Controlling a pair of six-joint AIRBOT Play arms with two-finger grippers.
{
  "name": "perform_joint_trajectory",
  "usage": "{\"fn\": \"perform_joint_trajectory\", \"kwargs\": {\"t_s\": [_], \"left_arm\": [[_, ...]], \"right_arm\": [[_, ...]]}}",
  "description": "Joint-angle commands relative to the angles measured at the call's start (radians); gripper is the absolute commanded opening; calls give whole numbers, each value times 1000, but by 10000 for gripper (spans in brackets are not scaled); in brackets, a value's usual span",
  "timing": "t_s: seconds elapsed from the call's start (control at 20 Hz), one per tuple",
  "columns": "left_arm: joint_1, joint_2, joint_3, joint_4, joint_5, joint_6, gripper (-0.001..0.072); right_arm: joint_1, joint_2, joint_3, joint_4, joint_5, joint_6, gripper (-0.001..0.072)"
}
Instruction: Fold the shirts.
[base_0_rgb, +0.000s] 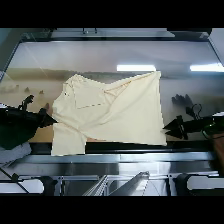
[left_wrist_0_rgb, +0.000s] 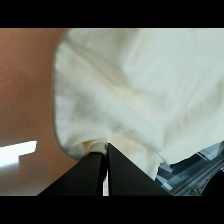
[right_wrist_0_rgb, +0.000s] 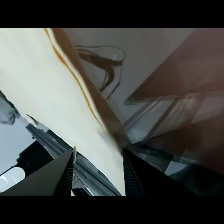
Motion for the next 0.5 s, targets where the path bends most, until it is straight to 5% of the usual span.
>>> {"fn": "perform_joint_trajectory", "kwargs": {"t_s": [0.0,0.15,0.3,0.35,0.45], "left_arm": [[1,0,0,-3,-2,2,26],[1,0,0,-4,-2,2,26],[1,0,0,-8,-2,2,26],[1,0,0,-13,-3,2,26],[1,0,0,-14,-7,2,26]], "right_arm": [[0,1,-8,-97,-17,29,405],[31,1,-56,-78,-52,20,405],[115,10,-104,114,-84,-102,403],[148,10,-105,177,-84,-130,354],[184,10,-103,282,-84,-162,85]]}}
